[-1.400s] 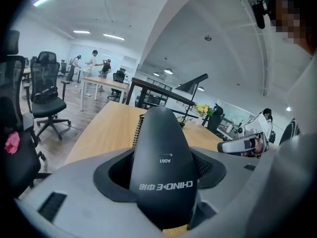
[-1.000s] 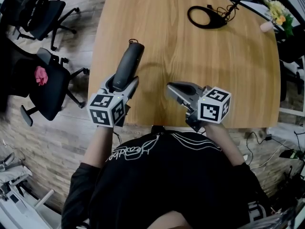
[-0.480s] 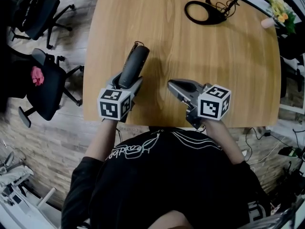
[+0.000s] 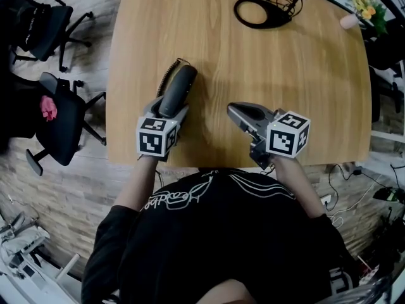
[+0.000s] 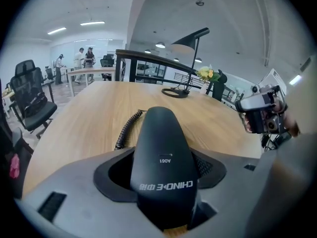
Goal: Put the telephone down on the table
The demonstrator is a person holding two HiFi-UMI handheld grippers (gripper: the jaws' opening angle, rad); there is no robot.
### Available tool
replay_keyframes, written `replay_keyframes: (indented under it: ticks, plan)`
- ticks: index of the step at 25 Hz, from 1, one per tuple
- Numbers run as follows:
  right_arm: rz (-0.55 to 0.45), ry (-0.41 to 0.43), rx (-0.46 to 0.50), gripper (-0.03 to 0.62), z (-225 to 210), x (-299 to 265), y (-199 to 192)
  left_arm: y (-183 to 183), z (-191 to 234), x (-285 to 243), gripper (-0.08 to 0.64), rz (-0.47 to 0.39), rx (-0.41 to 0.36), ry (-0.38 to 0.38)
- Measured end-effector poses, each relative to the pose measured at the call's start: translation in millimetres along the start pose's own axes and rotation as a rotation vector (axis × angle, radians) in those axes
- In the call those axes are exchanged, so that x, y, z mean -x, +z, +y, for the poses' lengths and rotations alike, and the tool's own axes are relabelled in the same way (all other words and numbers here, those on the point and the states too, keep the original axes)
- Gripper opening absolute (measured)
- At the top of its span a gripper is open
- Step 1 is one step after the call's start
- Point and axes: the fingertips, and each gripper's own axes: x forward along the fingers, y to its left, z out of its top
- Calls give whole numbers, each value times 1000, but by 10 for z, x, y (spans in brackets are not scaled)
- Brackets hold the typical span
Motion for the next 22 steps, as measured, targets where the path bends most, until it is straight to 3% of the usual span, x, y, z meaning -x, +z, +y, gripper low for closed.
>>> replay_keyframes:
  ticks: [8,13,20,22]
  plan:
    - [-40,-8,-16,40,-50,107,23,-51,-4,-94,290,70,-57,63]
    - [-63,-15,-26,40,-44,142,25,-169,8,-147,290,131,-161,131]
    - [-72,-31,-23,40,-13,198,-20,-197,13,-161,290,129,-177,142]
    - [-70,-32,-25,40,8,212,-61,-173,8,-142,323,120,-184,139]
